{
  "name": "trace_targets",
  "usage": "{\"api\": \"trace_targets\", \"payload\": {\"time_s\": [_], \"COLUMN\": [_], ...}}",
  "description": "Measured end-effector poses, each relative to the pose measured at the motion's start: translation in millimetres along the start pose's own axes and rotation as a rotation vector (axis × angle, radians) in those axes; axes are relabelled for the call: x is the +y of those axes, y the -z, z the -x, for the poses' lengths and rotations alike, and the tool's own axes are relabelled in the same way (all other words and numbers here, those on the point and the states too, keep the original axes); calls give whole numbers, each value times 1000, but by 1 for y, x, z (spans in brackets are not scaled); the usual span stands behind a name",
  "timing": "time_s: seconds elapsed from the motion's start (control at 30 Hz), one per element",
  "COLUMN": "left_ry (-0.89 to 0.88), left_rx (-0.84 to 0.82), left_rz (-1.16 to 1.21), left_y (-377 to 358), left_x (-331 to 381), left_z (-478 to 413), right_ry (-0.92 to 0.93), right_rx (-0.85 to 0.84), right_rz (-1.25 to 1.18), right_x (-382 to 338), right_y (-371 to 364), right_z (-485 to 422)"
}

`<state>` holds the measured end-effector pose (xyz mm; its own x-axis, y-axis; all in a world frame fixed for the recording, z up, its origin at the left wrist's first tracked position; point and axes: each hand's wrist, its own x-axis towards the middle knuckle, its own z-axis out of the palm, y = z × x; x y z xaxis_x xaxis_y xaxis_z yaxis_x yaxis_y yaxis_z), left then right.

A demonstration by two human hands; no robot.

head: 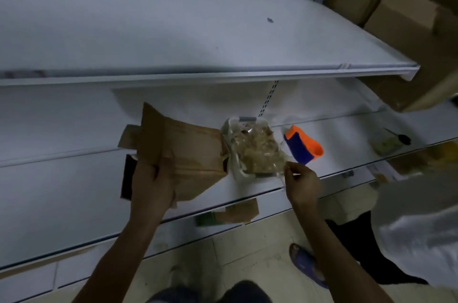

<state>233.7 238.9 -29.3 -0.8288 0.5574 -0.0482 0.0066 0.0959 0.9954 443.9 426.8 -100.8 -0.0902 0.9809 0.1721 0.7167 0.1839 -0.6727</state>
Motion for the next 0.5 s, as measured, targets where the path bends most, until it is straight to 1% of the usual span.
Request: {"api": "trace_targets", "payload": {"time_s": [0.1,0.17,0.2,0.27,0.33,0.4,0.43,0.47,0.5], "left_ry": [-8,-10,-5,22,57,84,102,122,143], "left_rx": [49,99,128,206,289,356,387,416,443], "left_rz": [-38,-58,-51,-59,-72,-67,-64,-58,-46], "left_y": [-8,-10,-12,-13,-17,-27,-33,-40,-47], "left_x": [0,-3,-4,-7,-9,-8,-8,-6,-5], "left_z": [3,10,15,24,35,46,52,57,62], "right_ry": [43,72,126,300,474,602,621,612,565], "right_rx": [-47,-136,-195,-269,-360,-529,-607,-657,-690], "right_rz": [94,192,280,493,634,678,646,580,525], "right_x": [7,13,17,29,36,40,43,46,50], "right_y": [-17,-34,-41,-55,-62,-63,-61,-61,-59], "right_z": [-36,-59,-69,-85,-96,-106,-112,-120,-126]}}
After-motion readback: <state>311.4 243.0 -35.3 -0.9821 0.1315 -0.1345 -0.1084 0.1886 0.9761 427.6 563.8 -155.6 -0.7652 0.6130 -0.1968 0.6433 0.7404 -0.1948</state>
